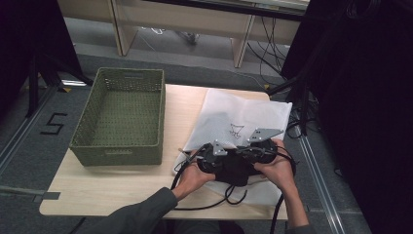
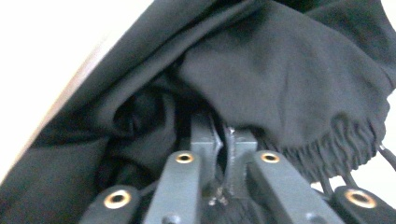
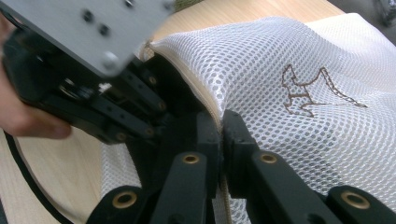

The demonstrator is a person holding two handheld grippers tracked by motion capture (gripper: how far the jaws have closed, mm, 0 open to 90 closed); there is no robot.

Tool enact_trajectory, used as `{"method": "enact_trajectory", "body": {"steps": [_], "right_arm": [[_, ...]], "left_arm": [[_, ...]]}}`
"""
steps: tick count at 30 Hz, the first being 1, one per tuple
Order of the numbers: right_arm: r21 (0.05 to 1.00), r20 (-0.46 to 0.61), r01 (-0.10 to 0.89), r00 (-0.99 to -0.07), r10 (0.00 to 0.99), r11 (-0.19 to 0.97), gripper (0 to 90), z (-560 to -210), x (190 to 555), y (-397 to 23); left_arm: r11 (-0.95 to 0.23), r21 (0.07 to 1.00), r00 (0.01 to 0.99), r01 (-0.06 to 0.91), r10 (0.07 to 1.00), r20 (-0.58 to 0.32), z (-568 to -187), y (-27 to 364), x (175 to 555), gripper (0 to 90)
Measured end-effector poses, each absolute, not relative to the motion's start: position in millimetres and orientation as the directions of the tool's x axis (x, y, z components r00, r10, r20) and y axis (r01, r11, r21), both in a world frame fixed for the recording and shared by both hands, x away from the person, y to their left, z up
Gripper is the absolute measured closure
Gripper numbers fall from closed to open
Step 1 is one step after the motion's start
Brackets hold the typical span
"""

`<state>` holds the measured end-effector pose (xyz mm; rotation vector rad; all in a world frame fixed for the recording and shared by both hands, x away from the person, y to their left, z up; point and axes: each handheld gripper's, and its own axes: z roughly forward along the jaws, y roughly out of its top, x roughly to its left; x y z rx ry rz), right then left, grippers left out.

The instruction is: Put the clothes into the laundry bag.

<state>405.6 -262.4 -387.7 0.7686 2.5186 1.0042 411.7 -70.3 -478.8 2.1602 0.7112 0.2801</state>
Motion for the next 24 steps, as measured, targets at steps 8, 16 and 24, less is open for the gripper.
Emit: {"method": "enact_trajectory", "body": {"steps": [8,16,24], "right_arm": [[0.712,-0.093,0.366,-0.797,0.597,0.599,87.4,-388.0,405.9,-263.7],[0.726,-0.081,0.370,-0.791,0.606,0.579,87.5,-383.7,408.5,-267.5],[0.733,-0.069,0.375,-0.789,0.610,0.568,87.5,-380.8,410.2,-268.6]], "left_arm": [[-0.539,0.746,0.856,0.392,0.510,-0.081,-475.6,-60.7,399.4,61.4],[-0.555,0.754,0.883,0.353,0.463,-0.072,-480.8,-78.9,387.5,39.0],[-0.586,0.727,0.860,0.358,0.511,-0.011,-492.8,-107.2,389.5,30.9]]}}
